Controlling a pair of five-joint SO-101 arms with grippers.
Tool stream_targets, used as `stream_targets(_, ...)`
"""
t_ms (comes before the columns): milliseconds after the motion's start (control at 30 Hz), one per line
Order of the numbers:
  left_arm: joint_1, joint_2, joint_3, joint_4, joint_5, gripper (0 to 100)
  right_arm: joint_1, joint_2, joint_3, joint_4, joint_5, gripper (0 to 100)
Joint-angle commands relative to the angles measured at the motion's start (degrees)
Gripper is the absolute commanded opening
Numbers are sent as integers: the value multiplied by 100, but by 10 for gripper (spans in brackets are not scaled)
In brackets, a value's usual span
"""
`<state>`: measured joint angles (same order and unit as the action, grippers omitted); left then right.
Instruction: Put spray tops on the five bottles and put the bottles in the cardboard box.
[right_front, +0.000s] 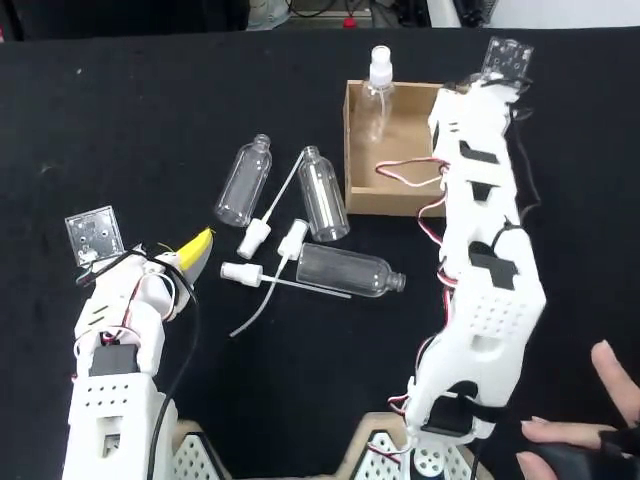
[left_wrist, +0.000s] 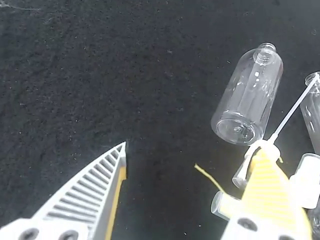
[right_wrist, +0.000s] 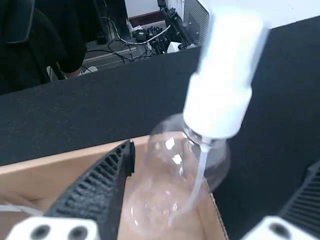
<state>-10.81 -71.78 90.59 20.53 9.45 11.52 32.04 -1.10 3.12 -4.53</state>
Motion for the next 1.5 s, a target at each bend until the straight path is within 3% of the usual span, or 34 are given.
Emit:
stream_targets(0,92,18,-48,-132,18,371,44,-549,-40,97,-53,471)
stream_targets(533,92,18,-48,-132,18,371,167,-664,-31,220,-53,468)
stream_targets(667,92,18,-48,-132,18,371,431,-1095,-154,1363,-62,467)
stream_targets(833,92,18,-48,-132,18,371,431,-1666,-611,3631,-88,467)
stream_targets(933,92,18,-48,-132,18,371,352,-1719,-1042,4457,-879,466)
stream_targets(1100,92,18,-48,-132,18,371,220,-1376,-1560,4967,-2295,466)
stream_targets(1467,92,18,-57,-132,18,371,-457,233,-3767,5442,-3024,466)
